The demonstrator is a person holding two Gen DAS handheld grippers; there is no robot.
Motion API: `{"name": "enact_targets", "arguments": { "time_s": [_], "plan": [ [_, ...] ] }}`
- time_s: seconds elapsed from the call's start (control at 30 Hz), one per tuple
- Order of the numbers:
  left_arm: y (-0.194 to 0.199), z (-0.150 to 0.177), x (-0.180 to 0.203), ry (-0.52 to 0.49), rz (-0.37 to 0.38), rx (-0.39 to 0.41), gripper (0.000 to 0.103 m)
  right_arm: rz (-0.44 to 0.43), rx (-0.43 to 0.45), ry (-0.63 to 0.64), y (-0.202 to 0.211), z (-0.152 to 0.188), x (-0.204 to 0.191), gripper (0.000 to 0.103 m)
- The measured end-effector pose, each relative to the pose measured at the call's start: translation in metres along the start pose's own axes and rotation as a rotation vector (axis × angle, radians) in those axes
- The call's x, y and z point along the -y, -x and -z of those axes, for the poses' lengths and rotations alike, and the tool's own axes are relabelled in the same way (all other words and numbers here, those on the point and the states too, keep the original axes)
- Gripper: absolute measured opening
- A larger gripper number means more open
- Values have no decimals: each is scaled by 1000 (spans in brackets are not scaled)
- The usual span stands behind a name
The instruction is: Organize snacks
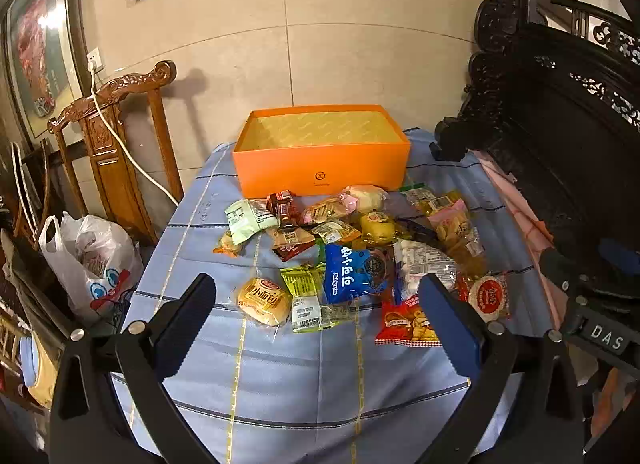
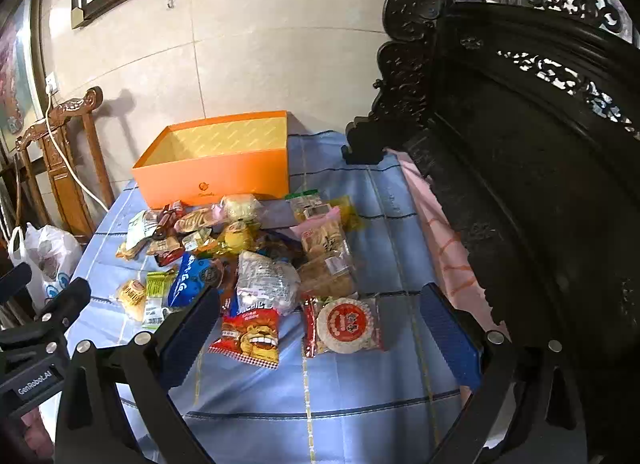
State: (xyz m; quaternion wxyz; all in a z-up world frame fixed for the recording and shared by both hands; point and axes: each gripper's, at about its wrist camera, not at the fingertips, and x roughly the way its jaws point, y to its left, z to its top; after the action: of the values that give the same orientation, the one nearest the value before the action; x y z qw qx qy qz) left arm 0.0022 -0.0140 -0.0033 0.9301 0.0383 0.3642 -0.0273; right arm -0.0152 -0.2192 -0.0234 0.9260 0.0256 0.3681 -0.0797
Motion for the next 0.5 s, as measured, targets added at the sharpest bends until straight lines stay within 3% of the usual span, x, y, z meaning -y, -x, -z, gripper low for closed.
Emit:
{"name": "enact_targets", "arguments": {
  "time_s": [0.2,0.5],
  "plan": [
    [-5,-3,-6,41,46,-21,99,2,-20,18,-5,1,-4,100],
    [-11,-1,-12,70,47,-32,99,30,-24,20,-9,0,-5,100]
  ]
}}
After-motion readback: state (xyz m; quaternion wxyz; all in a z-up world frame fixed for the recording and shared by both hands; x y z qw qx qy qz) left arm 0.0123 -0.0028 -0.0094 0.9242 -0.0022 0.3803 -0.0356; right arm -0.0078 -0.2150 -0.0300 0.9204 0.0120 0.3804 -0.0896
